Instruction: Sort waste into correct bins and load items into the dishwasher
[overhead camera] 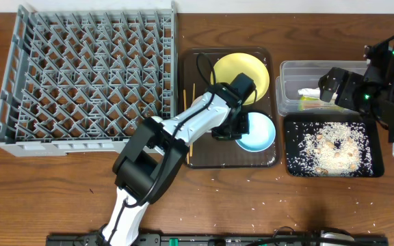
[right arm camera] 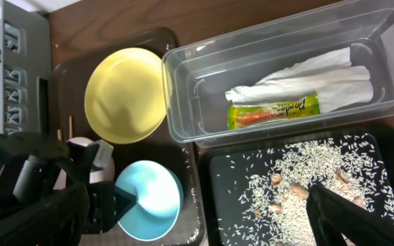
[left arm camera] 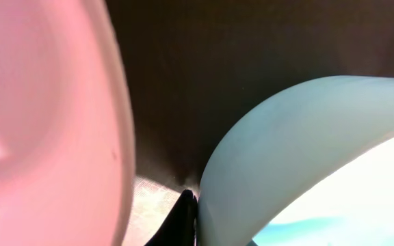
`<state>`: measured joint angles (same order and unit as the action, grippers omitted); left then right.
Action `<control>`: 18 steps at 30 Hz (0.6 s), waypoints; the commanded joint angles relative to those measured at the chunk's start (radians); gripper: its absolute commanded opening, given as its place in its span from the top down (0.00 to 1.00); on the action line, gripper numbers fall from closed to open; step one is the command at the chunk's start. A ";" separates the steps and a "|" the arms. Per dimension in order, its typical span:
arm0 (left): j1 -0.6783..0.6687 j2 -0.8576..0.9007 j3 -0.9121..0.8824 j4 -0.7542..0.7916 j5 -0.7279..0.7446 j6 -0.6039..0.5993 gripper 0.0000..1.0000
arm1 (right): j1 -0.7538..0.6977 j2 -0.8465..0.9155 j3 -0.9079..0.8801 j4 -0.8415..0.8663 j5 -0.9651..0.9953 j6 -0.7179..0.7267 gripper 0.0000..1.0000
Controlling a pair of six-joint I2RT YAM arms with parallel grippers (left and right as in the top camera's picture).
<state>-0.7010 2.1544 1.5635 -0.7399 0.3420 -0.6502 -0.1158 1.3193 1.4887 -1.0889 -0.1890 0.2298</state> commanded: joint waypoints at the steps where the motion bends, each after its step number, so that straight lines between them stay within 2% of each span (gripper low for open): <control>1: 0.002 -0.078 -0.008 -0.005 0.032 0.058 0.93 | -0.008 0.001 0.002 -0.004 0.005 -0.010 0.01; 11: 0.040 -0.206 -0.008 0.002 0.123 0.097 0.93 | -0.008 0.001 0.002 -0.004 0.005 -0.010 0.01; 18: 0.146 -0.326 -0.008 -0.024 0.133 0.147 0.93 | -0.008 0.001 0.002 -0.004 0.005 -0.010 0.01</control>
<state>-0.6125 1.9038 1.5581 -0.7540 0.4656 -0.5541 -0.1158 1.3193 1.4887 -1.0889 -0.1890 0.2298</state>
